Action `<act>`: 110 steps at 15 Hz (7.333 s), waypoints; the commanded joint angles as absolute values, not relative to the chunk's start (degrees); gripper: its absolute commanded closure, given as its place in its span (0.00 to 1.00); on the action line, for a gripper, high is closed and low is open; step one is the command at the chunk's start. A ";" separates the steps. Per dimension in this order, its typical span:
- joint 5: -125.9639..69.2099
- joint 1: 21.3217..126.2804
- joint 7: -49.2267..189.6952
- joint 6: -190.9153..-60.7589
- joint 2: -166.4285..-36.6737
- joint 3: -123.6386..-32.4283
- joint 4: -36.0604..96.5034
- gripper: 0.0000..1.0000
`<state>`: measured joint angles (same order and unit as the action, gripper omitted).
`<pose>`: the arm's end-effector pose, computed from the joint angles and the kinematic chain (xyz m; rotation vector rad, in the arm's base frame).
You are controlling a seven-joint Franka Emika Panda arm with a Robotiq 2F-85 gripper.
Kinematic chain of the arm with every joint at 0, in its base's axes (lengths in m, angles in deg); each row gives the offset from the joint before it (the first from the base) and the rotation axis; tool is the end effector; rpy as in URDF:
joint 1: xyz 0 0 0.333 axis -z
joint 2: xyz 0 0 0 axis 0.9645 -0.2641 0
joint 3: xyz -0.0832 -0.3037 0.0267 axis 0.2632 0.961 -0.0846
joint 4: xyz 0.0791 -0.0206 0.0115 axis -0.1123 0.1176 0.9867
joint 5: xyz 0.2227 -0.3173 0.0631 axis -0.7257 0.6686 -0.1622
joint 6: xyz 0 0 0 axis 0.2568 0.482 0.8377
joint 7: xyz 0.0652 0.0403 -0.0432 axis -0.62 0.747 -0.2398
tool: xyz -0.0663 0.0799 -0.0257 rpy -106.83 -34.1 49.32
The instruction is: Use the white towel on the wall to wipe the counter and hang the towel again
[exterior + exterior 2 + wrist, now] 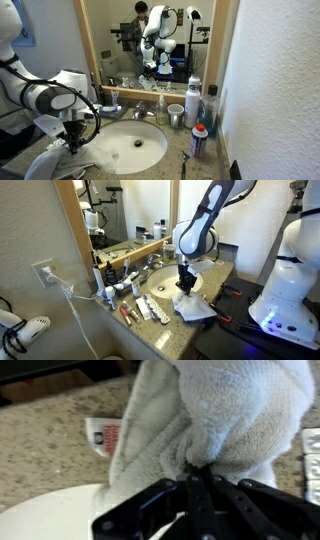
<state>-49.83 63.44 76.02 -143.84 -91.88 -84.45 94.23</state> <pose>0.3653 0.0803 0.1714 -3.0180 0.3687 0.3147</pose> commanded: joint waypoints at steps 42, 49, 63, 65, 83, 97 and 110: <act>-61.77 68.43 62.66 -144.25 -110.14 -95.06 72.44 0.99; -55.27 70.10 64.58 -132.54 -109.35 -94.59 73.51 0.99; -51.46 70.54 65.97 -121.95 -108.22 -89.01 79.23 0.99; -47.57 70.10 69.32 -123.06 -107.12 -86.35 80.87 0.99; -6.47 68.11 106.28 -130.58 -100.18 -66.98 91.25 0.99; 9.66 72.50 128.49 -122.90 -83.03 -68.13 91.26 0.99; 28.62 80.82 136.16 -109.44 -61.85 -81.55 75.93 0.99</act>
